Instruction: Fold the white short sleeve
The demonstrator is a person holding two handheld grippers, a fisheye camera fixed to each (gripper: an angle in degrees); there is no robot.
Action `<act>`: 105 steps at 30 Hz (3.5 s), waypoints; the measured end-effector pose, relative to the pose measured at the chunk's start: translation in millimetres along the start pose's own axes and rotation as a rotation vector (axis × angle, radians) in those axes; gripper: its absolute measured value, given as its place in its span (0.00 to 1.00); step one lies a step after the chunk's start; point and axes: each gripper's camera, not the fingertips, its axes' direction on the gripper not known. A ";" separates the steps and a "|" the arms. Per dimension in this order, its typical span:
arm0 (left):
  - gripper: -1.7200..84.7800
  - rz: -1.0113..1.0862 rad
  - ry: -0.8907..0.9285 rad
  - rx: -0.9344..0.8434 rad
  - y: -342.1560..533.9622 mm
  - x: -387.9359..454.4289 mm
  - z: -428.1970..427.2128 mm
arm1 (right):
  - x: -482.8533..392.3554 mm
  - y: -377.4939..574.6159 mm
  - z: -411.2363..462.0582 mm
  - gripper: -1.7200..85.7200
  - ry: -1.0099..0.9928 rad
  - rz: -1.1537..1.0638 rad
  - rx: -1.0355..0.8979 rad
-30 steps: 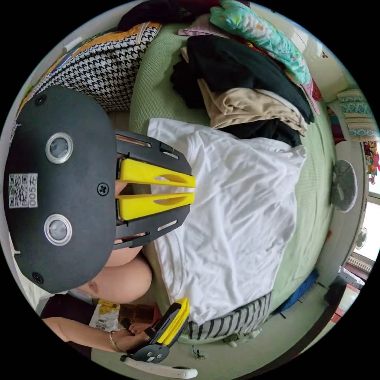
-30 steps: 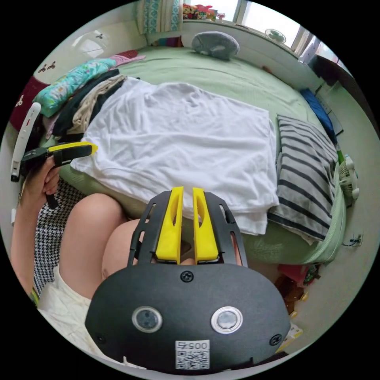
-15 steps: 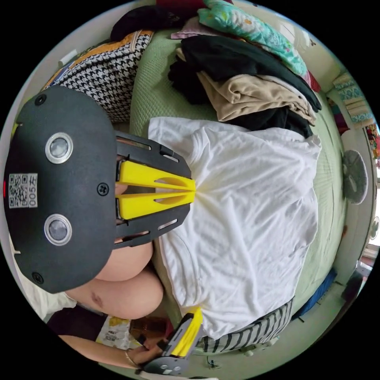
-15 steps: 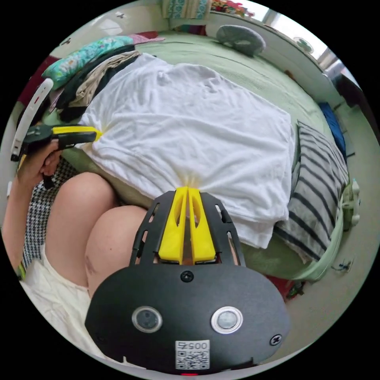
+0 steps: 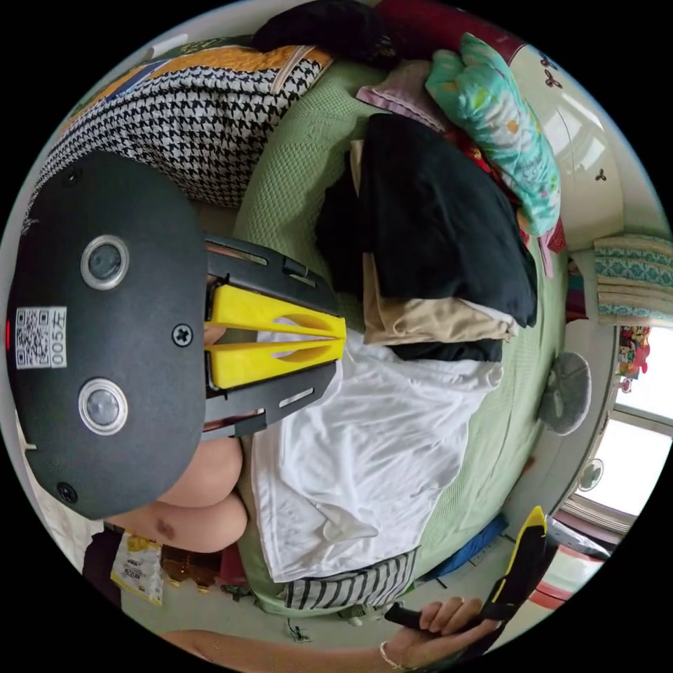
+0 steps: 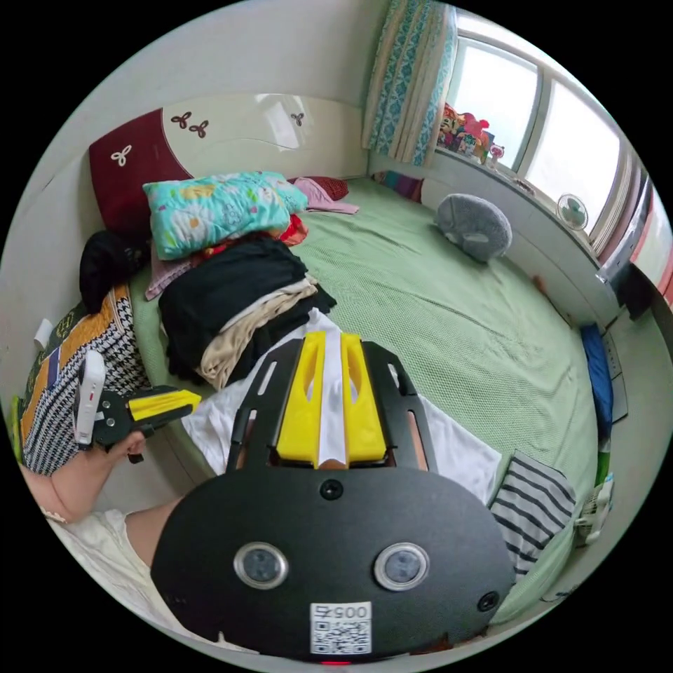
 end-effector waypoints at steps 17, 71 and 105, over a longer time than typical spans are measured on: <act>0.02 0.091 -0.012 -0.108 1.3 -0.9 15.4 | -26.7 -115.7 214.7 0.01 0.086 -0.125 -0.353; 0.04 0.396 0.023 -0.105 -29.5 174.0 24.1 | 116.9 226.9 27.9 0.02 0.111 0.175 -0.278; 0.10 0.258 0.120 0.080 -209.8 90.9 21.3 | 285.6 329.6 -97.6 0.15 0.143 0.450 -0.079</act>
